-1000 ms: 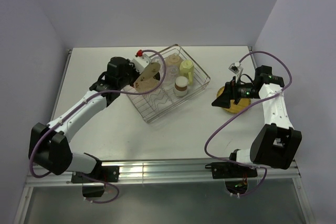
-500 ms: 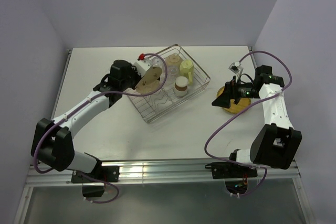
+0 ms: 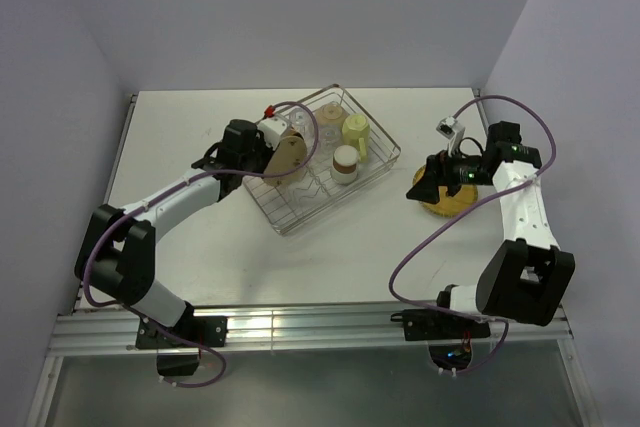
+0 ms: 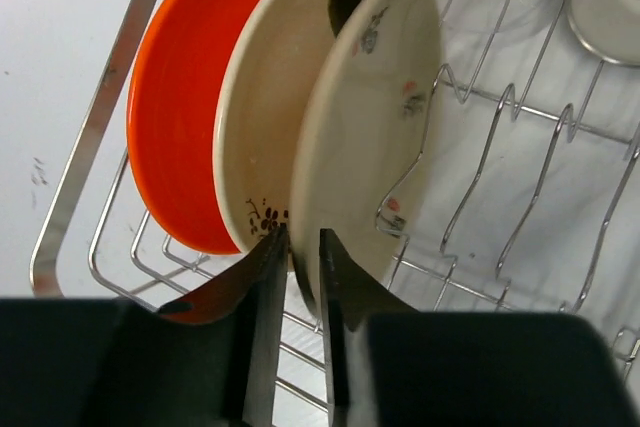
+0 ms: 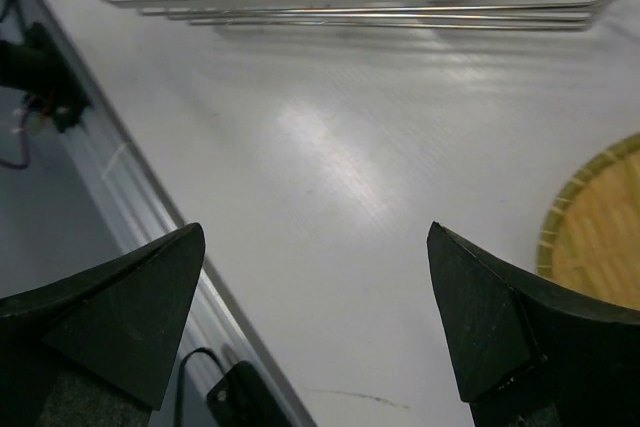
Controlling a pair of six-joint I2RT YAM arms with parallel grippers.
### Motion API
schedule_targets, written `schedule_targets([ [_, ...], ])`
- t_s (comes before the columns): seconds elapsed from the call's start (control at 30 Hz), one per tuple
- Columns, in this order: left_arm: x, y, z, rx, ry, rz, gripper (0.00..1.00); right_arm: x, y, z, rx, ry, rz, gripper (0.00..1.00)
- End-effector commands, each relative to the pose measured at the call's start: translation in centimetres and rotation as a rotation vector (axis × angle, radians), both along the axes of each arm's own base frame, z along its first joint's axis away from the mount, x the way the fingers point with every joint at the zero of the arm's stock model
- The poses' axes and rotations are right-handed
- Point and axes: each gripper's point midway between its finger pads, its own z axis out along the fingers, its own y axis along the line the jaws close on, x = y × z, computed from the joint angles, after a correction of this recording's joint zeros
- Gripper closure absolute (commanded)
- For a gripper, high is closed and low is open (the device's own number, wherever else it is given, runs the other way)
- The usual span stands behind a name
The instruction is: Load the mixed dishes into the dish rack
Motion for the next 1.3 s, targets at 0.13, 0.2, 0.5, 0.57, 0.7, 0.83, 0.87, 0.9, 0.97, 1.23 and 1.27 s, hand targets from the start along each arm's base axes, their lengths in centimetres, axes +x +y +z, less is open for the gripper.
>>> schedule_targets([
  [0.13, 1.0, -0.6, 2.2, -0.13, -0.062, 0.077, 0.65, 4.8, -5.5, -0.1, -0.289, -0.191, -0.33, 0.0],
  [0.2, 0.9, -0.6, 2.3, -0.149, -0.063, 0.086, 0.6, 5.5, -6.3, -0.3, -0.291, -0.201, -0.419, 0.0],
  [0.5, 0.0, -0.6, 6.7, -0.248, -0.142, 0.087, 0.44, 7.0, -10.5, -3.2, -0.185, 0.042, -0.782, 0.03],
  [0.57, -0.3, -0.5, 8.0, -0.264, -0.163, 0.085, 0.42, 7.1, -12.0, -3.9, -0.165, 0.115, -0.909, 0.06],
  [0.7, -1.7, 0.4, 12.3, -0.327, -0.242, 0.101, 0.24, 6.1, -15.2, -6.4, -0.207, 0.222, -1.118, 0.13],
  [0.83, -3.9, 1.3, 15.1, -0.475, -0.279, 0.149, 0.01, 5.1, -16.4, -8.1, -0.185, 0.308, -1.238, 0.23],
  [0.87, -4.3, 1.4, 16.1, -0.517, -0.302, 0.152, 0.01, 4.7, -16.5, -8.8, -0.183, 0.335, -1.256, 0.24],
  [0.9, -5.3, 1.7, 17.8, -0.573, -0.332, 0.145, 0.01, 4.5, -16.8, -9.1, -0.179, 0.352, -1.277, 0.24],
  [0.97, -6.4, 1.5, 17.8, -0.657, -0.312, 0.147, 0.01, 4.1, -17.2, -9.9, -0.168, 0.377, -1.316, 0.24],
  [1.23, -9.9, 1.0, 17.1, -0.84, -0.226, 0.118, 0.01, 2.7, -19.3, -12.9, -0.129, 0.506, -1.41, 0.25],
  [1.27, -10.4, 1.3, 17.2, -0.856, -0.231, 0.118, 0.01, 2.7, -19.4, -13.3, -0.129, 0.514, -1.414, 0.26],
])
